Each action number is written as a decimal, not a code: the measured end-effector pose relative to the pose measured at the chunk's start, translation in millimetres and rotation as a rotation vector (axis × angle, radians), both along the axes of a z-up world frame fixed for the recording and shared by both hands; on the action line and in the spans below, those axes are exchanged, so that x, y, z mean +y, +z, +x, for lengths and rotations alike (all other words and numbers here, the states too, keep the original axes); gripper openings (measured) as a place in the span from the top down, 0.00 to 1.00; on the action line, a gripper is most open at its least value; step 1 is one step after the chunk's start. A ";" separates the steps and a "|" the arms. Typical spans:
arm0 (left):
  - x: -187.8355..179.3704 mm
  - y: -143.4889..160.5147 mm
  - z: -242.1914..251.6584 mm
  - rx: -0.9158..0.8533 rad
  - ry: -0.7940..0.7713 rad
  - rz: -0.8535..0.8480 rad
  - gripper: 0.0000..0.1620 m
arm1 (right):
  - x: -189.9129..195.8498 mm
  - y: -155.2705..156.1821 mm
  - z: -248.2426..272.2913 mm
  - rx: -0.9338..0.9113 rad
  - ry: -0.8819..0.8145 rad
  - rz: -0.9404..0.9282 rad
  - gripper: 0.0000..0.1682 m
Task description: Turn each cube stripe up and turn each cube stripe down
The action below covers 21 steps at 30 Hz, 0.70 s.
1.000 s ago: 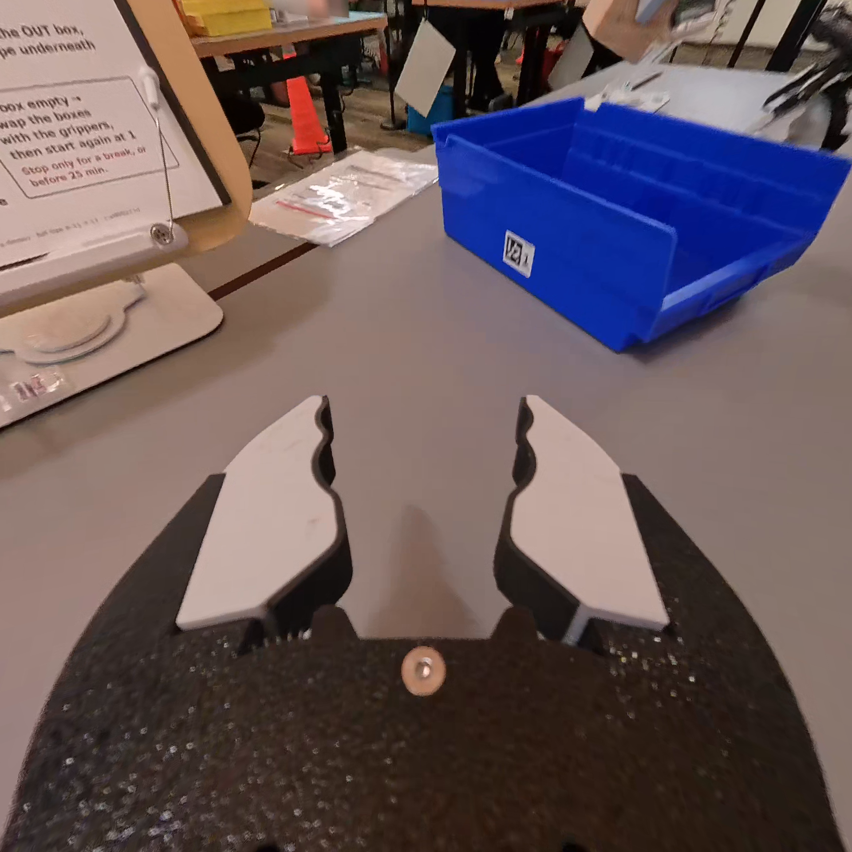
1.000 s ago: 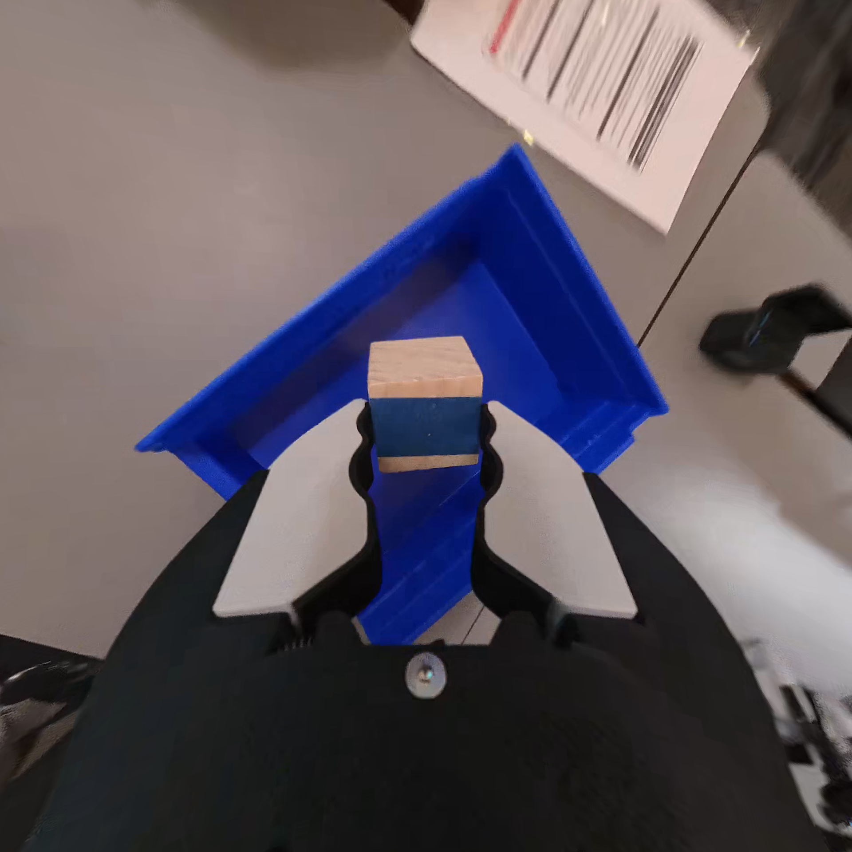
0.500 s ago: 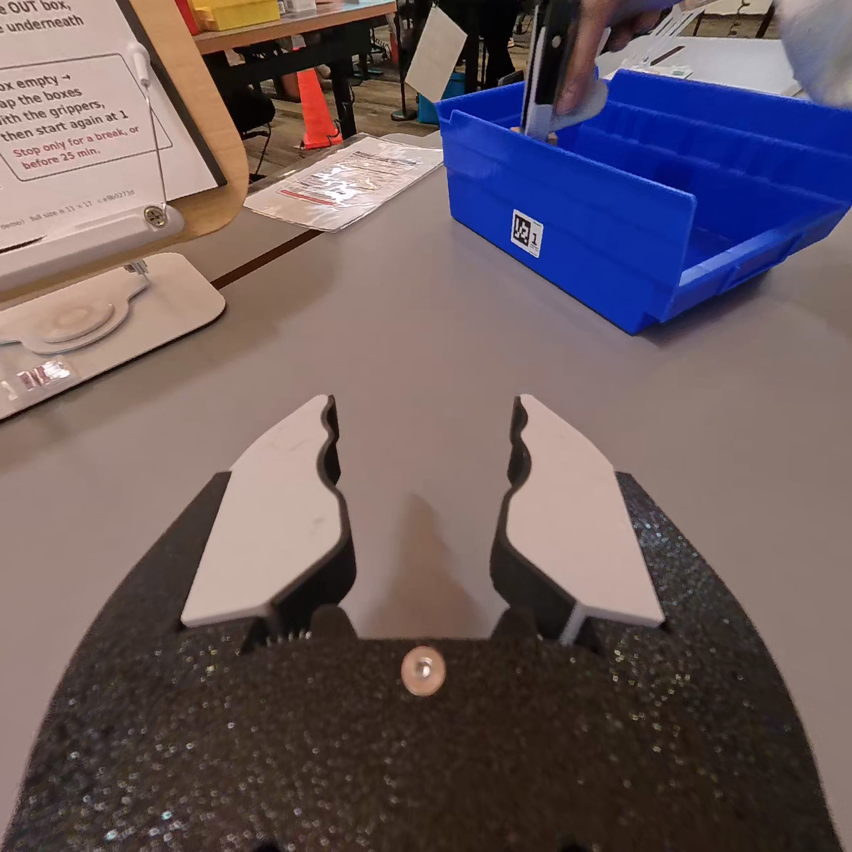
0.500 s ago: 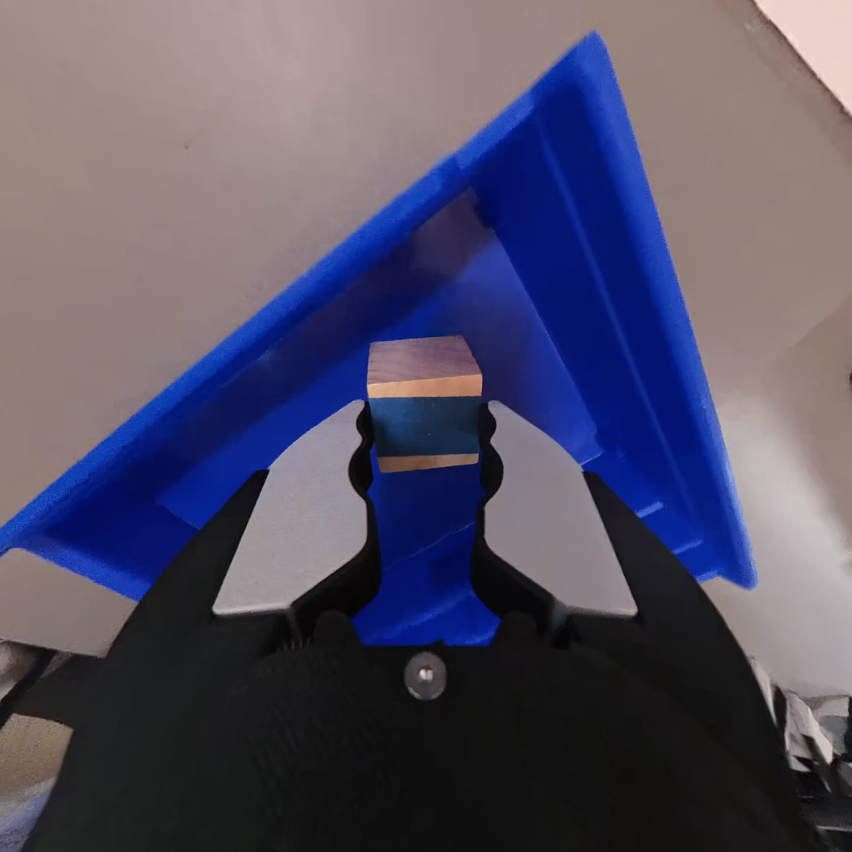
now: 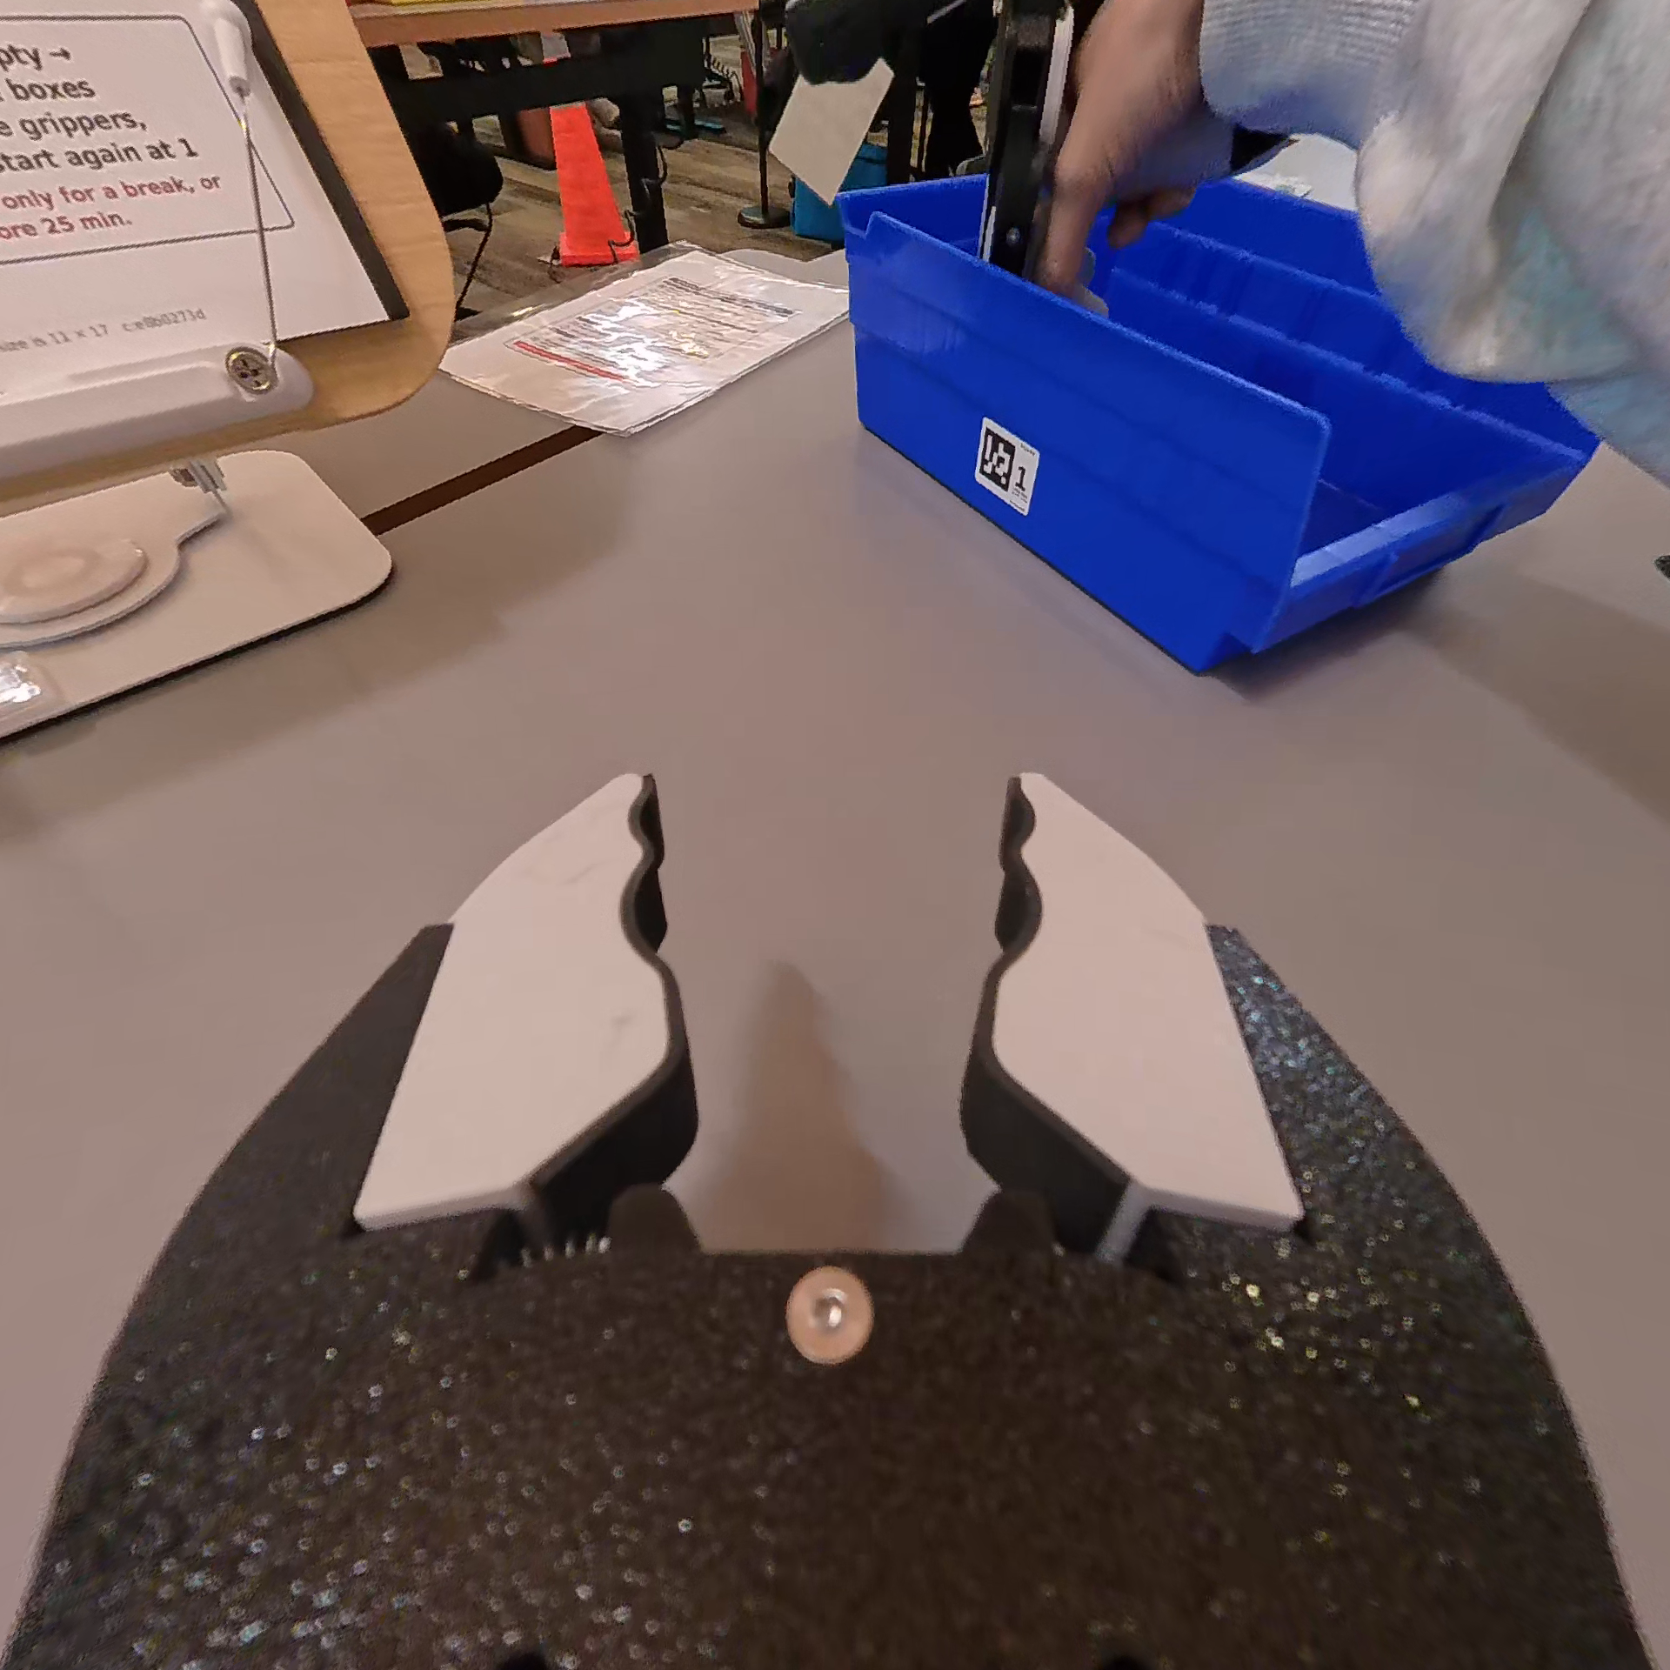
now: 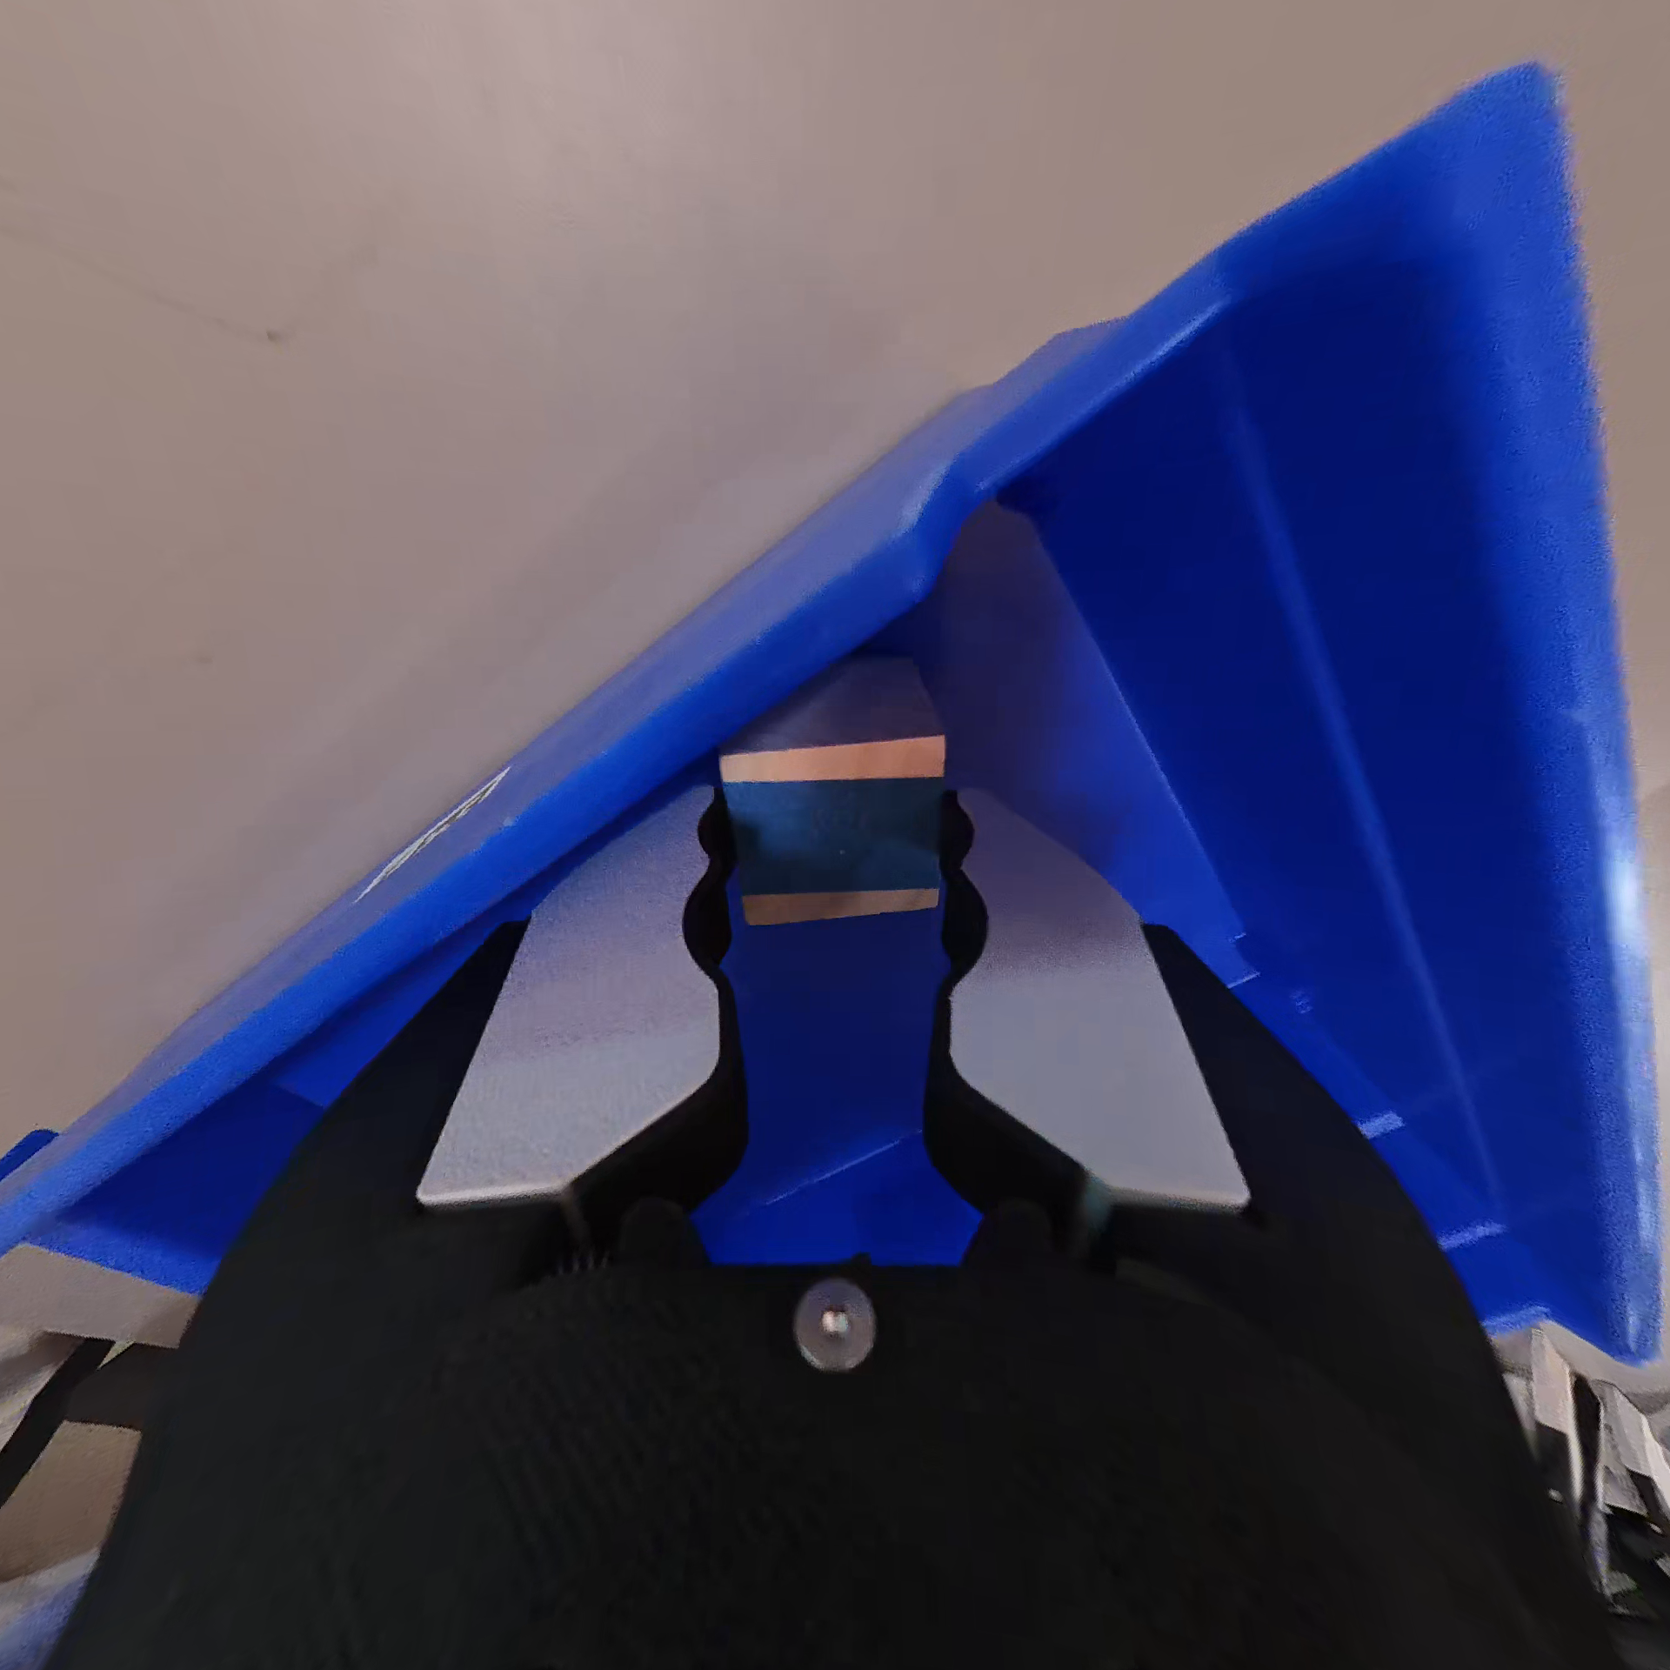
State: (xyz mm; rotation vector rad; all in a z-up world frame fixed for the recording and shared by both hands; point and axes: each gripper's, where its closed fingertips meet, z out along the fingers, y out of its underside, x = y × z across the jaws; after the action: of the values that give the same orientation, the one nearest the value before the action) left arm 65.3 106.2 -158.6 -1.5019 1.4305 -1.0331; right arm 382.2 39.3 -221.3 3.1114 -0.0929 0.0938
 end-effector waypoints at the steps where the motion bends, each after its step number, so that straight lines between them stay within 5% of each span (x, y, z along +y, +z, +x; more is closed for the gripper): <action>1: 0.0 -0.2 0.0 0.001 0.000 0.000 0.56 | -0.3 -1.4 -0.4 0.000 0.000 0.000 0.73; 5: 1.0 -0.6 -0.2 0.002 0.003 0.004 0.56 | 0.9 -0.9 1.2 -0.013 -0.015 0.018 0.73; 12: 12.8 16.2 -8.2 -0.061 0.042 0.013 0.56 | -10.7 39.4 17.5 -0.158 -0.046 0.107 0.49; 17: 45.3 47.3 -33.8 -0.151 0.139 0.022 0.56 | -1.0 123.9 0.7 -0.331 -0.102 0.551 0.49; 21: 87.7 64.4 -74.9 -0.130 0.250 0.015 0.56 | 13.2 183.2 -85.7 -0.315 0.053 0.952 0.48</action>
State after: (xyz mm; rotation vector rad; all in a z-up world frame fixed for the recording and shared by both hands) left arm -9.7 193.8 -94.2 -1.5288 1.1260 -0.9443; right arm 296.5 52.4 -38.1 4.0029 -0.0766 0.7474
